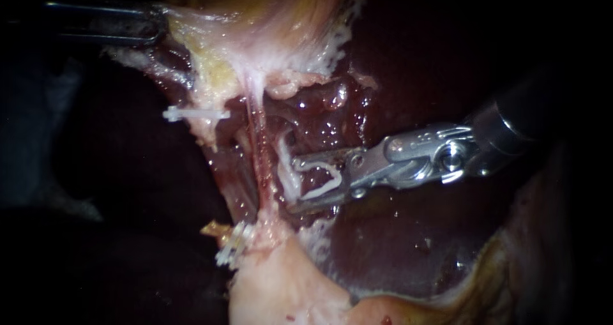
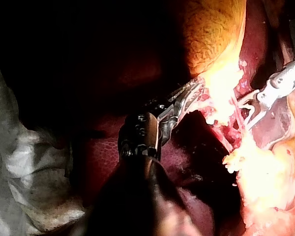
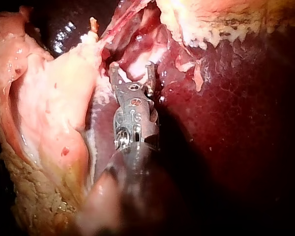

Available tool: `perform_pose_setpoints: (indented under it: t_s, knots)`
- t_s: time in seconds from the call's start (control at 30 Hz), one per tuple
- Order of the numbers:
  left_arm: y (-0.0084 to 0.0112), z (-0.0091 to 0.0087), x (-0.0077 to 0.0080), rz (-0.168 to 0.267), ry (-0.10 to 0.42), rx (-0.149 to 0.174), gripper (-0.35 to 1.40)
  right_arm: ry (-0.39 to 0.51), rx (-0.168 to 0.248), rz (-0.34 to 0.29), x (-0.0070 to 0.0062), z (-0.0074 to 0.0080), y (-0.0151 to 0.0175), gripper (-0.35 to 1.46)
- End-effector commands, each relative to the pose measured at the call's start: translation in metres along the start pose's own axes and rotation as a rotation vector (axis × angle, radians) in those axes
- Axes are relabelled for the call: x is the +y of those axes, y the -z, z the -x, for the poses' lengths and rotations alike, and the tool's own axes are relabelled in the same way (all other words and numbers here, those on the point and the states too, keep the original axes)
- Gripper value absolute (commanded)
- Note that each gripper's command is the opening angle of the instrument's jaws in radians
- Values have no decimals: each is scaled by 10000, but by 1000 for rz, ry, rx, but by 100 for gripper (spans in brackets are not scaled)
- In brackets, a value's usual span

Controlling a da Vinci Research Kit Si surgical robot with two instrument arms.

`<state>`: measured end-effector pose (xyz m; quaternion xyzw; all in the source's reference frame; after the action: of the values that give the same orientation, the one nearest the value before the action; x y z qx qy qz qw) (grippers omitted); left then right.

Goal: Clipping first clip right tube

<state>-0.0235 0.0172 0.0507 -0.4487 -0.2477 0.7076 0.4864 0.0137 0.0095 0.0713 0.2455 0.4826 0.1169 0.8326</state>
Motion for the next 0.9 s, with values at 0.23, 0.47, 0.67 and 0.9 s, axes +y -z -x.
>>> perform_pose_setpoints:
  t_s: [0.23, 0.47, 0.67, 0.9]
  knots:
    - [0, 0, 0, 0, 0, 0, -35, -2, 11, -19, -10, -6, 17, 50]
    - [0, 0, 0, 0, 0, 0, -35, -14, 35, -103, -22, -14, 26, 50]
    - [0, 0, 0, 0, 0, 0, -35, -32, 51, -138, -36, -19, 24, 50]
    - [0, 0, 0, 0, 0, 0, -35, -110, 64, -155, -39, -23, 19, 50]
